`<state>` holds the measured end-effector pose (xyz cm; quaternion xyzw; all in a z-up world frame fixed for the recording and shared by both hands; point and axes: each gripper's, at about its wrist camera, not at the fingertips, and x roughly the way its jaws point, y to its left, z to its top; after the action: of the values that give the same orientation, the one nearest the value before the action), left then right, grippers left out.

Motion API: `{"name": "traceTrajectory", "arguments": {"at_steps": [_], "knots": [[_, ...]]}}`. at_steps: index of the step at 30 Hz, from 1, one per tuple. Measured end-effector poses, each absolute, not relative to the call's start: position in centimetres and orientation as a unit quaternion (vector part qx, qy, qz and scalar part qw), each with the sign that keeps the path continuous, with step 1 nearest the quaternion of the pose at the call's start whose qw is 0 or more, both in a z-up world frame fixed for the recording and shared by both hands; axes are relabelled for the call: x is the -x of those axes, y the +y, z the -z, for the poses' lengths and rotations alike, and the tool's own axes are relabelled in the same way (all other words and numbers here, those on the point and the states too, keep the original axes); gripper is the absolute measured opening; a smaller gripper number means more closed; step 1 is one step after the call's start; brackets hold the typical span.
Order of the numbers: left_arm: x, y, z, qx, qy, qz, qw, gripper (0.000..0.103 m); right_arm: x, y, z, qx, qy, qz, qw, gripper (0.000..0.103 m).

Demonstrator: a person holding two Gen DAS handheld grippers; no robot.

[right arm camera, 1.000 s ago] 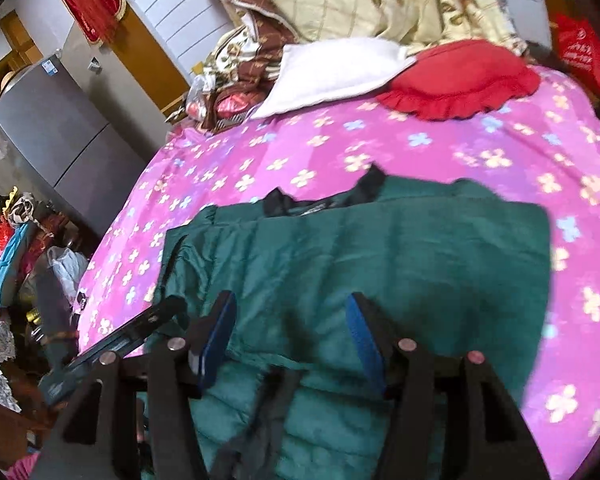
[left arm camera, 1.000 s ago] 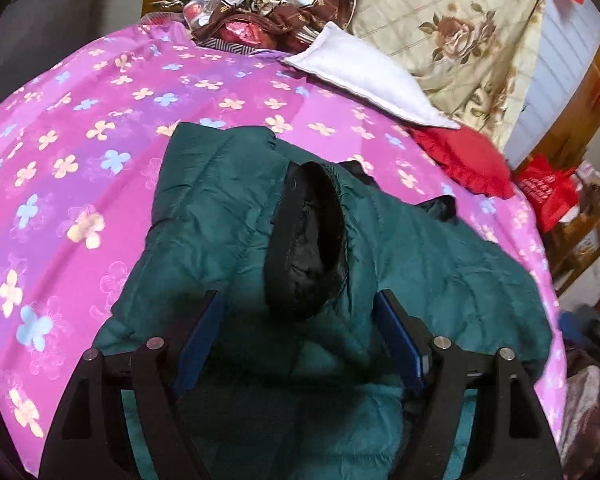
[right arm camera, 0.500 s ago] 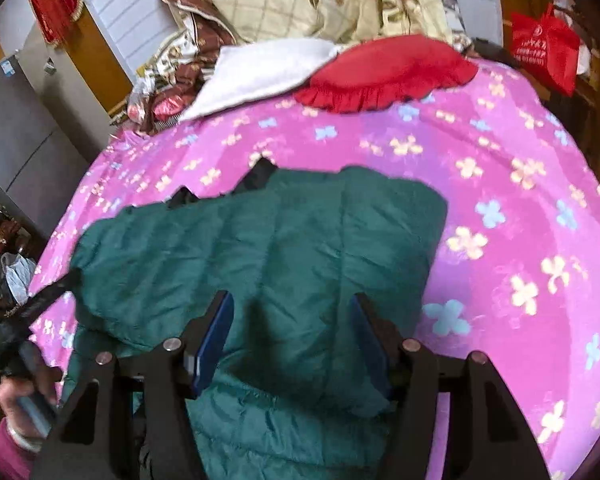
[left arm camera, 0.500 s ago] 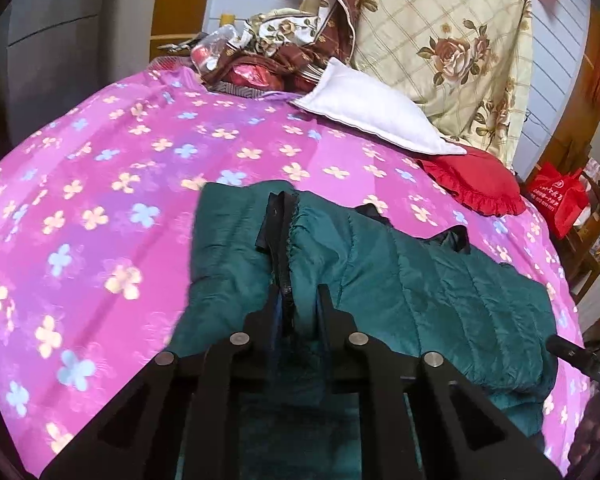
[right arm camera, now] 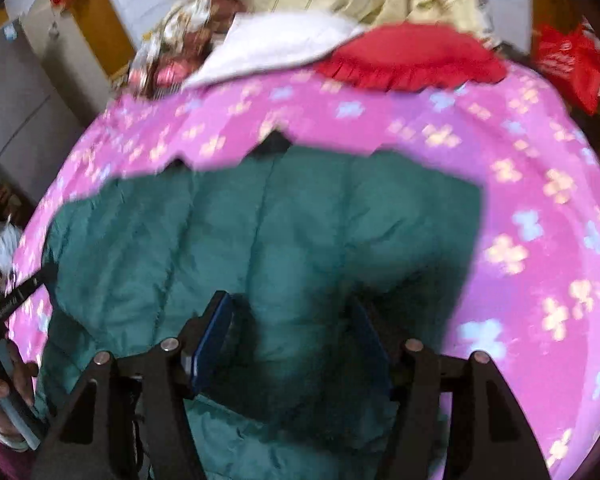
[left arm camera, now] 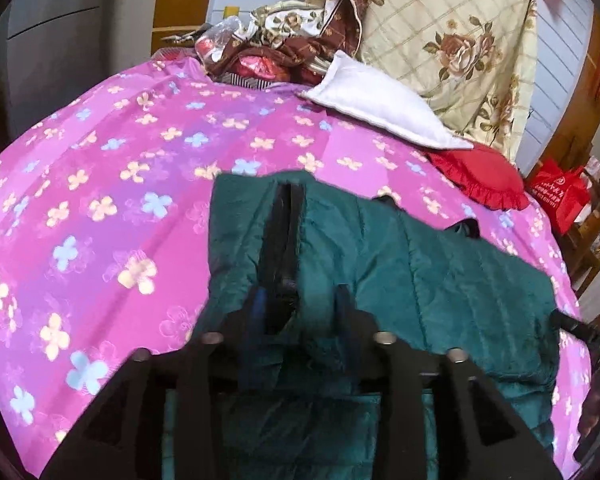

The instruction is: Fold large clothes

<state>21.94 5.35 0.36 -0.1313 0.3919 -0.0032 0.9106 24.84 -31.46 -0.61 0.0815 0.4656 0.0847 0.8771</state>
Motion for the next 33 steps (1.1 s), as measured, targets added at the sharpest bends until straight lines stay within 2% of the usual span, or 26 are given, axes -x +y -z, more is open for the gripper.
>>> {"name": "traceTrajectory", "arguments": {"at_steps": [5, 9, 16, 22, 33], "knots": [[-21.7, 5.4, -3.3, 0.138, 0.347, 0.004, 0.928, 0.042, -24.9, -35.2, -2.5, -0.1, 0.436, -0.044, 0.893, 0.065], [-23.8, 3.6, -2.7, 0.112, 0.363, 0.002, 0.925, 0.042, -26.5, -34.9, -2.1, -0.082, 0.446, -0.031, 0.891, 0.065], [-27.3, 0.0, 2.4, 0.044, 0.43, -0.012, 0.902, 0.042, -30.1, -32.4, 2.3, -0.035, 0.477, -0.011, 0.878, 0.065], [-27.2, -1.0, 3.8, 0.042, 0.419, -0.008, 0.907, 0.042, -30.7, -33.6, 4.9, -0.044, 0.482, -0.008, 0.875, 0.065], [-27.0, -0.9, 3.9, 0.035, 0.414, -0.011, 0.91, 0.042, -24.6, -32.2, -0.2, -0.04, 0.435, -0.031, 0.899, 0.066]]}}
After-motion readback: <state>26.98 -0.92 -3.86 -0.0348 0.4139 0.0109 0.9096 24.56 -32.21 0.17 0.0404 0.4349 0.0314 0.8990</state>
